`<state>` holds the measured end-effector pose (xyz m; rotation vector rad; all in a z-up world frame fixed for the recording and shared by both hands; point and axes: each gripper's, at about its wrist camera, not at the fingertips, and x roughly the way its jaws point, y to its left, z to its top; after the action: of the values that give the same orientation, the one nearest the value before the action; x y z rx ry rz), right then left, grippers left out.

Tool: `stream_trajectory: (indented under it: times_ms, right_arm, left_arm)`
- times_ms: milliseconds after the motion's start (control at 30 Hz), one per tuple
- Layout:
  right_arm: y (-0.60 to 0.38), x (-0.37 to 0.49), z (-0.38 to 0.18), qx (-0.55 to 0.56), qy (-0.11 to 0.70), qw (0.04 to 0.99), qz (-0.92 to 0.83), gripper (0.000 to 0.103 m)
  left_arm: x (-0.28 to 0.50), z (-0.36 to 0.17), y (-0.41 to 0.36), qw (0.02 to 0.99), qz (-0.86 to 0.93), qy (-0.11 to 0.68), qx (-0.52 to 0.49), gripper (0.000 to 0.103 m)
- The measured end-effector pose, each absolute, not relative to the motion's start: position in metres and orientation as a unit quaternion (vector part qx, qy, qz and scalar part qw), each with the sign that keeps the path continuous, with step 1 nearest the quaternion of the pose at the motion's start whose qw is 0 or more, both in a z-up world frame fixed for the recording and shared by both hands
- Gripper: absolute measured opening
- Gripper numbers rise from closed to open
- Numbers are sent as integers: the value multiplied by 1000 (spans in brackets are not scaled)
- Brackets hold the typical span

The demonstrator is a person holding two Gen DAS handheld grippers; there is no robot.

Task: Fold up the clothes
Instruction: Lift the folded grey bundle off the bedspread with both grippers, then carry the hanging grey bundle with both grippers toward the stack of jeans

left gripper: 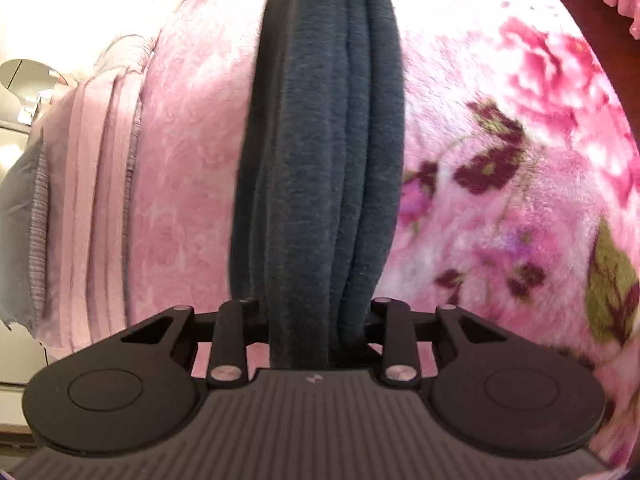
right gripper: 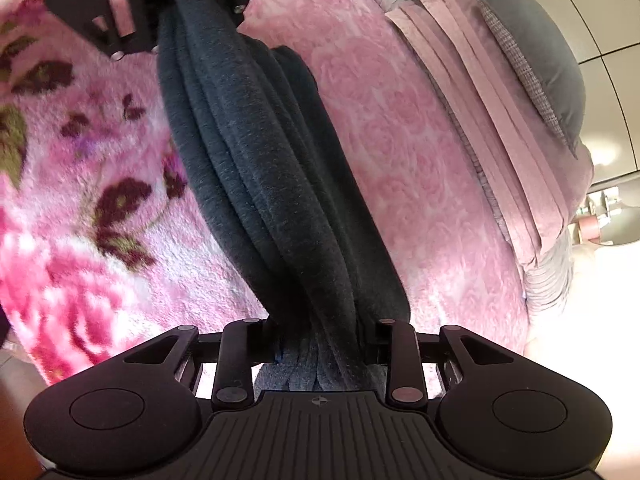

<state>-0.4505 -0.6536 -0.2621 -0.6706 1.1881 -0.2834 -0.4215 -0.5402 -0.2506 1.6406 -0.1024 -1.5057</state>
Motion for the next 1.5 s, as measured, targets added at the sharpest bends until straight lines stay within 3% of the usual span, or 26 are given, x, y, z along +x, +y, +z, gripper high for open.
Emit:
stream_trajectory:
  times_ms: [967, 1500]
  right_arm:
    - [-517, -461, -66, -253, 590, 711, -286, 29]
    - [-494, -475, -21, -232, 584, 687, -365, 29]
  left_arm:
    - [-411, -62, -474, 374, -678, -208, 598, 26]
    - [-433, -26, -481, 350, -678, -292, 578, 26]
